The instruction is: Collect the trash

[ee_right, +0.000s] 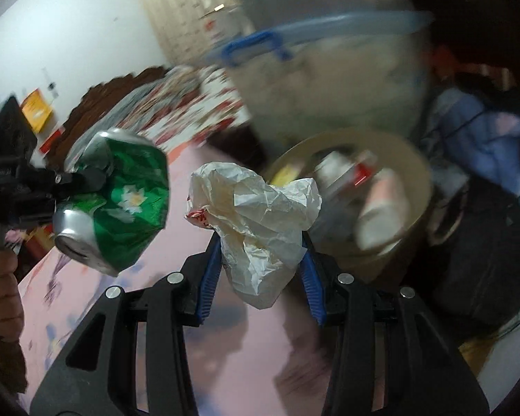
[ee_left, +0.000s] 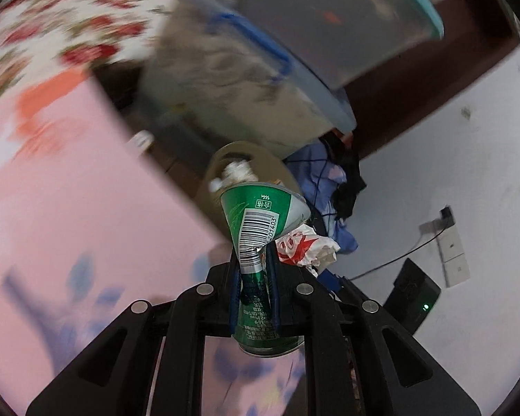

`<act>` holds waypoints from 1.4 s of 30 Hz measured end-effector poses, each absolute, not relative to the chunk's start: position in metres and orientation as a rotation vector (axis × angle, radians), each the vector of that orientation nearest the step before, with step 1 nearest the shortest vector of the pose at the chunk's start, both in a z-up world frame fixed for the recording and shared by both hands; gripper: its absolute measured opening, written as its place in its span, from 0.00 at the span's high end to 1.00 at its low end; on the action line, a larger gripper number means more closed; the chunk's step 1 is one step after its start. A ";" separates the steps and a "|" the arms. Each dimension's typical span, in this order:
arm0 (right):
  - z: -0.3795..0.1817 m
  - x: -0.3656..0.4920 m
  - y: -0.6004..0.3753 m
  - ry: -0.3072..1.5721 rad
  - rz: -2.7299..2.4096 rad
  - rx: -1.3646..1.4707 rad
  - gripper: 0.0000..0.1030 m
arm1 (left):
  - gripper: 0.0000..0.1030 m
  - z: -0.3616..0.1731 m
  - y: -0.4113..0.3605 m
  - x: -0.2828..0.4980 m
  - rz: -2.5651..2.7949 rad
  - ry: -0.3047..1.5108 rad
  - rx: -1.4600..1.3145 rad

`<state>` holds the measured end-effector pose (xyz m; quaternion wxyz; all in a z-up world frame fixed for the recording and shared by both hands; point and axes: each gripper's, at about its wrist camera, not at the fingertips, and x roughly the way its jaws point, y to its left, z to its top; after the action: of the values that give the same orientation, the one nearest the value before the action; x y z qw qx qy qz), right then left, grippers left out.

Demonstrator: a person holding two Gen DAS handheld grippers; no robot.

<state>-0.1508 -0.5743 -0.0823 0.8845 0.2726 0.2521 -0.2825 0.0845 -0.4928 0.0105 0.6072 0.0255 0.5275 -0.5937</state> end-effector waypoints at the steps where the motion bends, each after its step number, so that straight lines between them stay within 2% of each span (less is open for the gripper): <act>1: -0.082 -0.152 -0.592 0.524 -0.615 0.565 0.56 | 0.88 0.013 -0.520 0.082 -1.390 1.216 0.086; 7: -0.095 -0.150 -0.653 0.565 -0.678 0.575 0.54 | 0.88 -0.002 -0.638 0.072 -1.409 1.211 0.199; 12: -0.114 -0.150 -0.675 0.617 -0.715 0.575 0.53 | 0.87 -0.030 -0.689 0.072 -1.359 1.234 0.269; 14: -0.119 -0.146 -0.679 0.629 -0.711 0.569 0.47 | 0.86 -0.043 -0.701 0.071 -1.325 1.240 0.317; 15: -0.120 -0.146 -0.678 0.631 -0.711 0.567 0.44 | 0.83 -0.050 -0.705 0.071 -1.304 1.243 0.340; 17: -0.120 -0.144 -0.672 0.637 -0.728 0.542 0.32 | 0.54 -0.060 -0.710 0.069 -1.264 1.249 0.385; 18: -0.119 -0.144 -0.669 0.638 -0.741 0.527 0.30 | 0.41 -0.062 -0.707 0.069 -1.243 1.241 0.391; 20: -0.118 -0.147 -0.664 0.623 -0.750 0.509 0.25 | 0.41 -0.059 -0.698 0.069 -1.243 1.203 0.379; 26: -0.109 -0.171 -0.639 0.564 -0.777 0.500 0.24 | 0.39 -0.025 -0.656 0.065 -1.279 1.117 0.333; 31: -0.096 -0.198 -0.613 0.471 -0.775 0.588 0.22 | 0.32 -0.002 -0.602 0.044 -1.274 0.976 0.352; 37: -0.091 -0.212 -0.567 0.394 -0.751 0.717 0.22 | 0.32 -0.001 -0.531 0.017 -1.195 0.838 0.425; 42: -0.085 -0.212 -0.530 0.360 -0.735 0.763 0.21 | 0.32 -0.004 -0.474 0.011 -1.142 0.807 0.430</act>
<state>-0.2123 -0.5300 -0.0847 0.8476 0.3618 0.1709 -0.3486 0.0112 -0.4735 -0.0043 0.7442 0.1965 0.3684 -0.5213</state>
